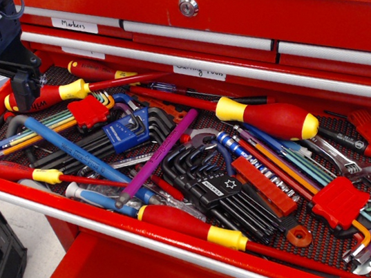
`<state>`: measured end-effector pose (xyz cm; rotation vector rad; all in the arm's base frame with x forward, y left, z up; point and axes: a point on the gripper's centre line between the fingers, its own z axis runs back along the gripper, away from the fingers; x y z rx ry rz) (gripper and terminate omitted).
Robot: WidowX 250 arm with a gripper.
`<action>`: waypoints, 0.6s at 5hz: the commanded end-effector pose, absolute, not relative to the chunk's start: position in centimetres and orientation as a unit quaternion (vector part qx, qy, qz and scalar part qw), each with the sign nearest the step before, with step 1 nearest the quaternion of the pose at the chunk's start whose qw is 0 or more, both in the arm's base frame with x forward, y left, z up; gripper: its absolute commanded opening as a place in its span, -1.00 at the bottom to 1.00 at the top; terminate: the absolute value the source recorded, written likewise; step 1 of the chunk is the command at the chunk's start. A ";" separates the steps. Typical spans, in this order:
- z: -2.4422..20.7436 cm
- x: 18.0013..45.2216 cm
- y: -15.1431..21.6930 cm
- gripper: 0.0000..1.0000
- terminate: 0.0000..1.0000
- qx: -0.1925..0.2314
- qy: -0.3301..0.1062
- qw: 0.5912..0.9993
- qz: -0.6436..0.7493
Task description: Pick up bit holder
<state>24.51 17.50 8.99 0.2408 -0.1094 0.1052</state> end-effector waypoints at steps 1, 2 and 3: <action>9.0 24.5 17.5 1.00 -1.00 0.120 -0.054 0.990 0.052; 10.8 25.8 13.4 1.00 -1.00 0.123 -0.054 0.986 0.099; 12.2 26.8 8.6 1.00 -1.00 0.114 -0.047 0.982 0.146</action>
